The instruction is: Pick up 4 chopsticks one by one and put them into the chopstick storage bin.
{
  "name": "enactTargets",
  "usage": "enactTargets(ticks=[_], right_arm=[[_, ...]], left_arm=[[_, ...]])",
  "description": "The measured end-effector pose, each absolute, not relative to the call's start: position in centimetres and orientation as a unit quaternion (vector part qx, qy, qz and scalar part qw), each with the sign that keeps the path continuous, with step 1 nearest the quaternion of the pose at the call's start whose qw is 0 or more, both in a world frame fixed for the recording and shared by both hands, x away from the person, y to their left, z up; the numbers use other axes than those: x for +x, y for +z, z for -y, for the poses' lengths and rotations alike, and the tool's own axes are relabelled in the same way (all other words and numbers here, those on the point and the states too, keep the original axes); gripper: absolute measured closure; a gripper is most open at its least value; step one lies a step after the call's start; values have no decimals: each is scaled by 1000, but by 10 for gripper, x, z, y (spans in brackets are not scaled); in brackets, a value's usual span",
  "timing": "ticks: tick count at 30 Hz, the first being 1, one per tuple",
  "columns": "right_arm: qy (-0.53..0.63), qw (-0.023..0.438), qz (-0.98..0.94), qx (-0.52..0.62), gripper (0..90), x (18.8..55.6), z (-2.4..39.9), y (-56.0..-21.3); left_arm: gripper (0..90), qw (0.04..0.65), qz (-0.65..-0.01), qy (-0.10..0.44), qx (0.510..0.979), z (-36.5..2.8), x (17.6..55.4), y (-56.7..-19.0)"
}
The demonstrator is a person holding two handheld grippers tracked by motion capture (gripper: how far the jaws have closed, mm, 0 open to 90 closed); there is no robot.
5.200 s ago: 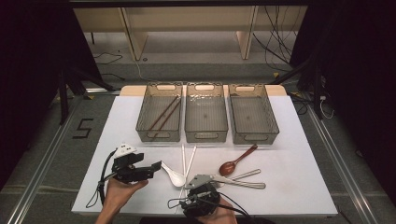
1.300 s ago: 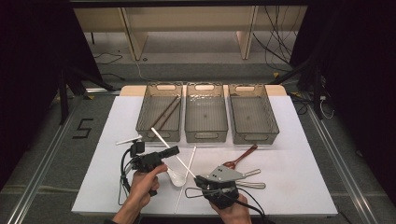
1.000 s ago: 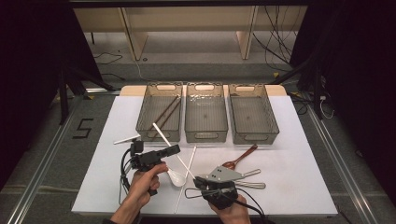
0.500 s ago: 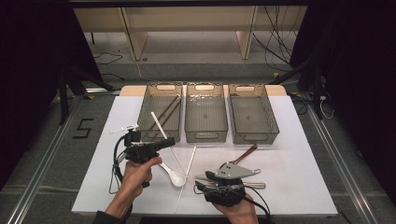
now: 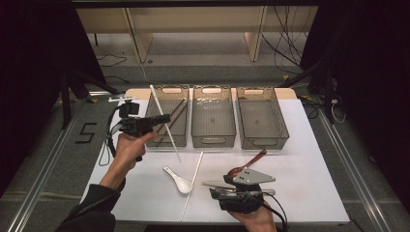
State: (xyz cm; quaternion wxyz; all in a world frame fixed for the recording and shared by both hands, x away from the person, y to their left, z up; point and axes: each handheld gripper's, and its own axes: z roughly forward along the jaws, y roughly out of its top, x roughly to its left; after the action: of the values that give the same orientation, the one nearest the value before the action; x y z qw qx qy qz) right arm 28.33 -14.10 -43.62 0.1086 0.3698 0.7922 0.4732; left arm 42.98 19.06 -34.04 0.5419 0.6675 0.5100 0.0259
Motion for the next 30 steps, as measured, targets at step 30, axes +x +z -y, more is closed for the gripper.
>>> enactTargets(ticks=[30], right_arm=[[484,124,-783,370,284,279,151,-437]], left_arm=[[838,483,-551,121,670,-208,512,-313]])
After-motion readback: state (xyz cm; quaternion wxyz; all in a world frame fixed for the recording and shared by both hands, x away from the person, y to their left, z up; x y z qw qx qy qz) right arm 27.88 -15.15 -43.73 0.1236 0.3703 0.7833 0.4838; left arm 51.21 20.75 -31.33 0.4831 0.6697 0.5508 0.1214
